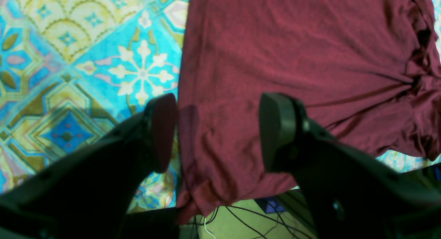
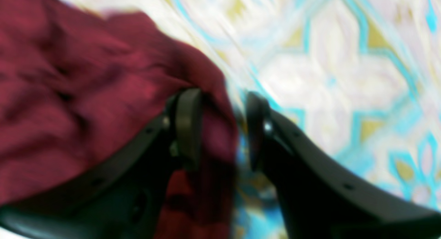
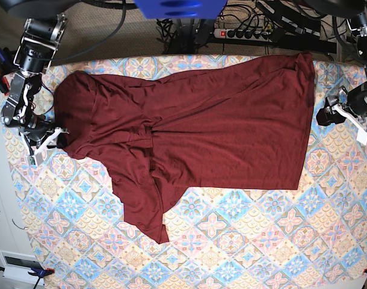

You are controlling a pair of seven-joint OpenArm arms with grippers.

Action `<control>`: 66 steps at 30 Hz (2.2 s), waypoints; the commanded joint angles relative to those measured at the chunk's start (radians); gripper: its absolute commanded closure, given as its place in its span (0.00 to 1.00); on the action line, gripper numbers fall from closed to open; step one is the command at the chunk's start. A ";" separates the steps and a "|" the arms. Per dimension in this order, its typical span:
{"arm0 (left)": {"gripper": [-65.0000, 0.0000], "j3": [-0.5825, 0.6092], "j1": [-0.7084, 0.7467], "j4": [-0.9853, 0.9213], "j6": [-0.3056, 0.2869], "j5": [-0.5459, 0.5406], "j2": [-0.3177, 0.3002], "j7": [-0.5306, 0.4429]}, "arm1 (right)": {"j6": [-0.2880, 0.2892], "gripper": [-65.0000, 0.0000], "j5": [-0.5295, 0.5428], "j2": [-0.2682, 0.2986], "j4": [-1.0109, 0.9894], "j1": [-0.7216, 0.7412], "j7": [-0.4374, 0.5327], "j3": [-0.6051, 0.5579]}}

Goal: Layout the t-shirt on the table in an organized manner, then fold the t-shirt properly
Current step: 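Pull the shirt end with the right gripper away from the left gripper, then lift the shirt edge with both grippers and pull it taut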

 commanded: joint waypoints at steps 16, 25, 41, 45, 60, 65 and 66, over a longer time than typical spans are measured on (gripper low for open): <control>0.43 0.094 0.005 0.019 -0.003 -0.015 -0.029 -0.010 | 0.004 0.67 0.051 0.025 0.416 -0.257 -0.111 0.253; 0.43 0.108 0.100 0.163 -0.004 -0.012 -0.058 -0.010 | 0.004 0.67 0.148 0.022 0.619 -0.467 -0.129 0.238; 0.43 0.108 0.211 0.171 -0.004 -0.012 -0.052 -0.012 | 0.004 0.67 0.143 0.117 0.672 -0.529 -0.129 -0.166; 0.43 0.108 0.246 0.171 -0.004 -0.012 -0.050 -0.013 | 0.004 0.67 0.143 0.132 0.672 -0.533 -0.129 -0.213; 0.41 0.105 0.295 0.163 0.005 0.097 0.054 -0.012 | 0.004 0.66 0.025 0.128 0.674 -0.530 -0.216 -0.238; 0.30 0.102 0.294 0.067 0.007 0.094 0.075 -0.013 | 0.004 0.66 0.025 0.128 0.674 -0.527 -0.218 -0.238; 0.29 0.102 0.294 0.050 0.000 0.088 0.072 -0.013 | 0.004 0.66 0.025 0.128 0.672 -0.526 -0.218 -0.238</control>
